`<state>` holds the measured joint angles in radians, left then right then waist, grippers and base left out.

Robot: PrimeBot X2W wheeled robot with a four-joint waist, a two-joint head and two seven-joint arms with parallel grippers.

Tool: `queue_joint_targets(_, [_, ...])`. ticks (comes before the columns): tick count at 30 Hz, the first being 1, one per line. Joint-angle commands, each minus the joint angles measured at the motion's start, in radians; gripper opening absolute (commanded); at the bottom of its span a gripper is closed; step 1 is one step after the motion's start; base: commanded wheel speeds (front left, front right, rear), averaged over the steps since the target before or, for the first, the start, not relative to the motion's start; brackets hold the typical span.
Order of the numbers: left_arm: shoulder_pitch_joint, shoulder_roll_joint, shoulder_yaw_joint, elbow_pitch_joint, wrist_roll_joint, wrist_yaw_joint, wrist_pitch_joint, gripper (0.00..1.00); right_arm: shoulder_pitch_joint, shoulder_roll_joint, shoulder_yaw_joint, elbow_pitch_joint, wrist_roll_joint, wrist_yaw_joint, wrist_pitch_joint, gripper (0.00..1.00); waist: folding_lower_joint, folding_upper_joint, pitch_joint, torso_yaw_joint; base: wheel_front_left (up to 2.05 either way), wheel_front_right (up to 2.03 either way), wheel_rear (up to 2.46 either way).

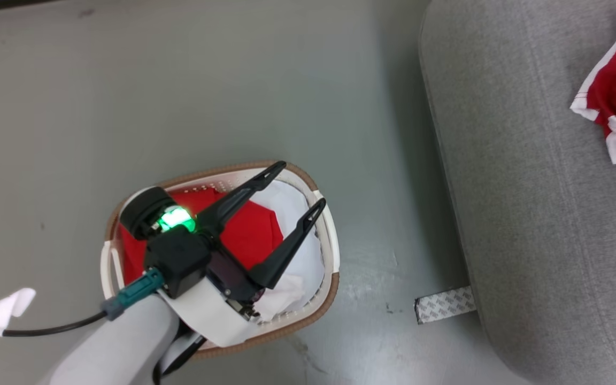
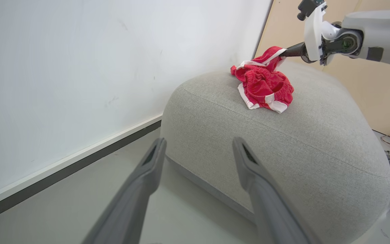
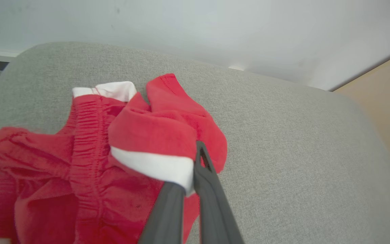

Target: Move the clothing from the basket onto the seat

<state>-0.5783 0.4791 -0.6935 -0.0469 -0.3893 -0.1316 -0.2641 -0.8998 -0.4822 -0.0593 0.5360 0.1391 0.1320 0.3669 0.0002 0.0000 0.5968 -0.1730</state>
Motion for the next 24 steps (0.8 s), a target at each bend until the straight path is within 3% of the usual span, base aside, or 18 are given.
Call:
queue_joint_targets(1, [0.01,-0.01,0.001,0.007,-0.005,0.002,0.0,1.0,-0.005,0.001,0.006,0.009,0.006,-0.003,0.0,1.0,-0.0002,0.0,-0.032,-0.005,0.0,0.0,0.0])
queue_joint_targets(11, [0.088,-0.081,0.037,0.078,-0.014,0.002,0.0,1.0,0.056,-0.01,0.132,0.025,0.061,-0.003,0.083,1.0,-0.0002,0.0,-0.231,0.002,0.0,0.0,0.0])
queue_joint_targets(16, [0.141,-0.137,0.087,0.124,-0.009,0.005,0.0,1.0,0.108,-0.05,0.239,-0.034,0.147,-0.003,0.049,1.0,-0.0002,0.0,-0.361,0.026,0.0,0.0,0.0])
queue_joint_targets(20, [0.181,-0.171,0.14,0.153,-0.003,0.011,0.0,1.0,0.145,-0.08,0.269,-0.092,0.194,-0.002,-0.012,1.0,-0.0002,0.0,-0.451,0.056,0.0,0.0,0.0])
queue_joint_targets(24, [0.222,-0.19,0.21,0.182,0.001,0.03,0.0,1.0,0.194,-0.063,0.298,-0.153,0.203,-0.002,-0.089,1.0,-0.0002,0.0,-0.52,0.079,0.0,0.0,0.0])
